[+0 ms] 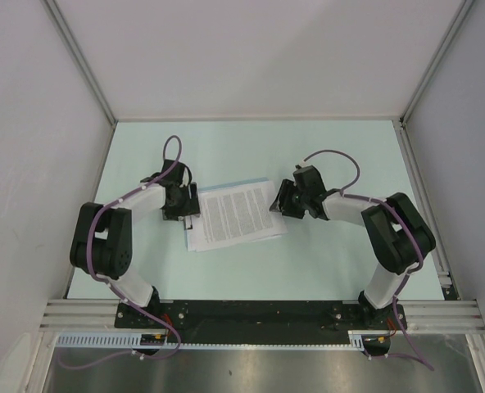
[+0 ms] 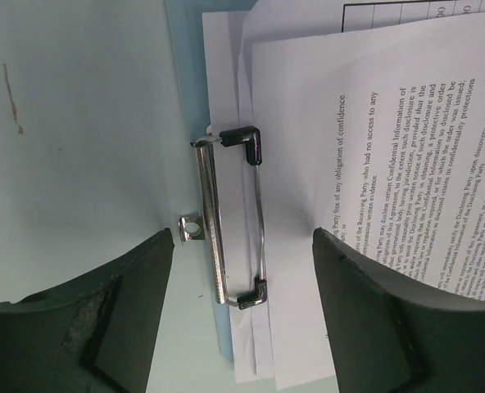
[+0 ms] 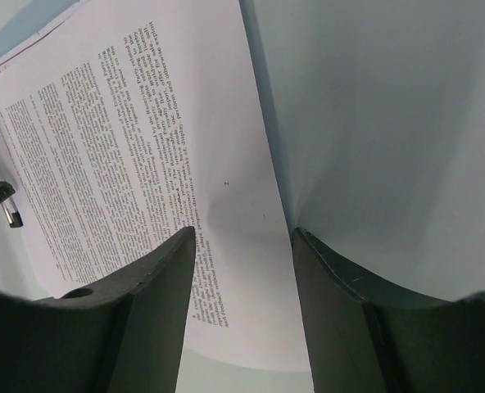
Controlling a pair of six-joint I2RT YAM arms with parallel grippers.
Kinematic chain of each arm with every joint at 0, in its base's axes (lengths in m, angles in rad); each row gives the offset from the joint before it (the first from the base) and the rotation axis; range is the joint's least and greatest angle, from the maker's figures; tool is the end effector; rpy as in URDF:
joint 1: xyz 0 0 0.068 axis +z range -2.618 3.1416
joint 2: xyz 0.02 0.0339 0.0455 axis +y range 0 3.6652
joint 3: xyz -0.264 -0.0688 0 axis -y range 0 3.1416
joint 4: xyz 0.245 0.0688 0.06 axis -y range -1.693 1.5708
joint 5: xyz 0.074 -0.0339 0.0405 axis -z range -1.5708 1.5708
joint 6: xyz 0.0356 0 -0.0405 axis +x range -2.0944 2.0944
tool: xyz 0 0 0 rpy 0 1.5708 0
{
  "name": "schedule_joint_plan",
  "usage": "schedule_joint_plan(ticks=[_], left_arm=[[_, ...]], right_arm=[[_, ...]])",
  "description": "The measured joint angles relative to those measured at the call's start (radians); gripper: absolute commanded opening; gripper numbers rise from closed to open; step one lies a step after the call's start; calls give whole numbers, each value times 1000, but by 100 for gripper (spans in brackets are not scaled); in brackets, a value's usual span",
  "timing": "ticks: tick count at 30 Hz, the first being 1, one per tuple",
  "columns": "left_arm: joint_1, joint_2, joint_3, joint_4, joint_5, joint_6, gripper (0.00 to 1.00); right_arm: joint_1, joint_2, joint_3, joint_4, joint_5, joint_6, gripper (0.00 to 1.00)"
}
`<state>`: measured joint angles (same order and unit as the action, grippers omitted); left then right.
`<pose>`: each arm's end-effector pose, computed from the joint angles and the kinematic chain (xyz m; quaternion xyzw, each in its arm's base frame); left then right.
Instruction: Put the files into the folder
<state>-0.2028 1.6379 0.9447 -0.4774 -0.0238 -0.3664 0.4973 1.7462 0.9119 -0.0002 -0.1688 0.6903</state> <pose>0.3011 -0.0610 0.1656 -0.0824 0.9765 -0.0446 0.1940 0.3033 0.1714 0.1514 0.0594 0.9283 0.2658 0.2532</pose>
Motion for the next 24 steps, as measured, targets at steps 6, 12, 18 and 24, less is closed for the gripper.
schedule_joint_plan(ticks=[6, 12, 18, 24], left_arm=[[0, -3, 0, -1, 0, 0, 68], [-1, -2, 0, -5, -1, 0, 59], [-12, 12, 0, -5, -24, 0, 54], [-16, 17, 3, -6, -46, 0, 49]], right_arm=[[11, -13, -14, 1, 14, 13, 58], [18, -24, -21, -6, 28, 4, 58], [22, -39, -37, -2, 30, -10, 59], [24, -55, -47, -14, 35, -41, 59]])
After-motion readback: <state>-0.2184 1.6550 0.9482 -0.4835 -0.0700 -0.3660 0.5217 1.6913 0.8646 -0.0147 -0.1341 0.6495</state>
